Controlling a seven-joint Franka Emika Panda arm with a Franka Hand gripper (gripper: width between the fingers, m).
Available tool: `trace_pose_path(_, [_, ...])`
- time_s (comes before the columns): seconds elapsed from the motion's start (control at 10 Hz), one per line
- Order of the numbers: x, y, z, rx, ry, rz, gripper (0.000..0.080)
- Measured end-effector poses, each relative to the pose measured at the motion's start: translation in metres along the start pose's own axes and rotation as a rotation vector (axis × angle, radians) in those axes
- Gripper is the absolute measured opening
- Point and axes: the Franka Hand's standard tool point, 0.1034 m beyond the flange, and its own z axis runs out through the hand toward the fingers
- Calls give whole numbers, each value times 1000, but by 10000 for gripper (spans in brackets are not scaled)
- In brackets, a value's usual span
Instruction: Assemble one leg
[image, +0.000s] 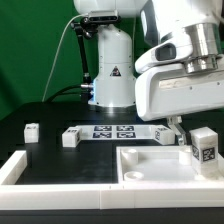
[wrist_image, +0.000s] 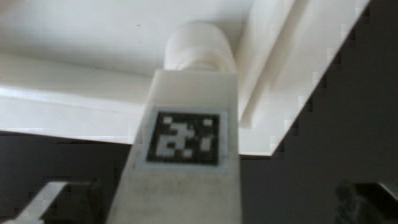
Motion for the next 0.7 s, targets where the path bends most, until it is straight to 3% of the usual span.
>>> trace_pose_path(0.2, [-1,7,3,41,-168,12,649])
trace_pose_path(0.4, [-2,5,2,95,-354,16,649])
trace_pose_path(0.5, [-1,5,3,108,-406,13,649])
trace_pose_path(0.7, [4,6,3,99,-373,12,649])
